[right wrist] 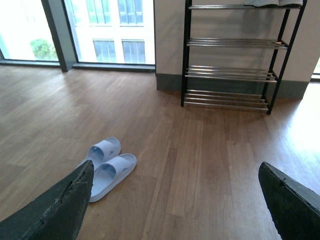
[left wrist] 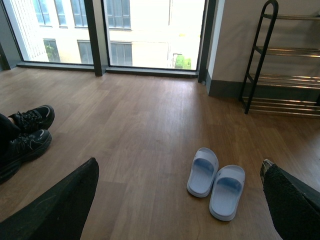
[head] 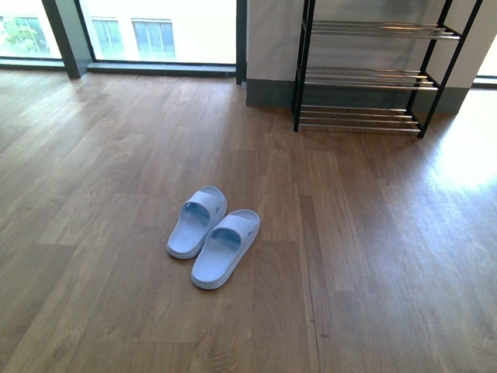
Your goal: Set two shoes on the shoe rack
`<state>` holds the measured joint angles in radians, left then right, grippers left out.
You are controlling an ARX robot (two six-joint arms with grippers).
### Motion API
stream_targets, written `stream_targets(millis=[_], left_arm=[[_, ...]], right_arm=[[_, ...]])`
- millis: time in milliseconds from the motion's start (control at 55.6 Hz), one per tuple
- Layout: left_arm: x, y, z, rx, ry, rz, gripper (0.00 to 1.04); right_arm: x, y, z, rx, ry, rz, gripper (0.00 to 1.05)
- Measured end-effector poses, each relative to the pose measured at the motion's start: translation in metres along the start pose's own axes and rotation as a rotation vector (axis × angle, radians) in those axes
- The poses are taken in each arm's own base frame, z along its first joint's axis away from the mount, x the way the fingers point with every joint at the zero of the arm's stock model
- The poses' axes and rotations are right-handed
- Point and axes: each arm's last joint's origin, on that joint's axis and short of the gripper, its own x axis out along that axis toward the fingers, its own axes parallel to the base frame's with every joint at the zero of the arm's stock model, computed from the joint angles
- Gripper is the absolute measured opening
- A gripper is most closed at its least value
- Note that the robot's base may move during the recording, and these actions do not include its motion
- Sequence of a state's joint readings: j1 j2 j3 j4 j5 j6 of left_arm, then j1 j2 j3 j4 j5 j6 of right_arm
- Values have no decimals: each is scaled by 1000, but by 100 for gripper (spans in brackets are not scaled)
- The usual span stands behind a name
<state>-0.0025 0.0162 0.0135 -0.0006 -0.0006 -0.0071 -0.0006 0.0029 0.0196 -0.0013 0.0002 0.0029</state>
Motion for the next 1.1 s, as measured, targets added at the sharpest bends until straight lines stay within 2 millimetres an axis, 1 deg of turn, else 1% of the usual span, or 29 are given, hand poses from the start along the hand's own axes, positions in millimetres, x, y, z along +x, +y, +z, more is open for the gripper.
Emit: stream_targets(millis=[1097], left_arm=[[0, 0, 0, 0, 0, -1, 95]], right_arm=[[0, 0, 0, 0, 0, -2, 96]])
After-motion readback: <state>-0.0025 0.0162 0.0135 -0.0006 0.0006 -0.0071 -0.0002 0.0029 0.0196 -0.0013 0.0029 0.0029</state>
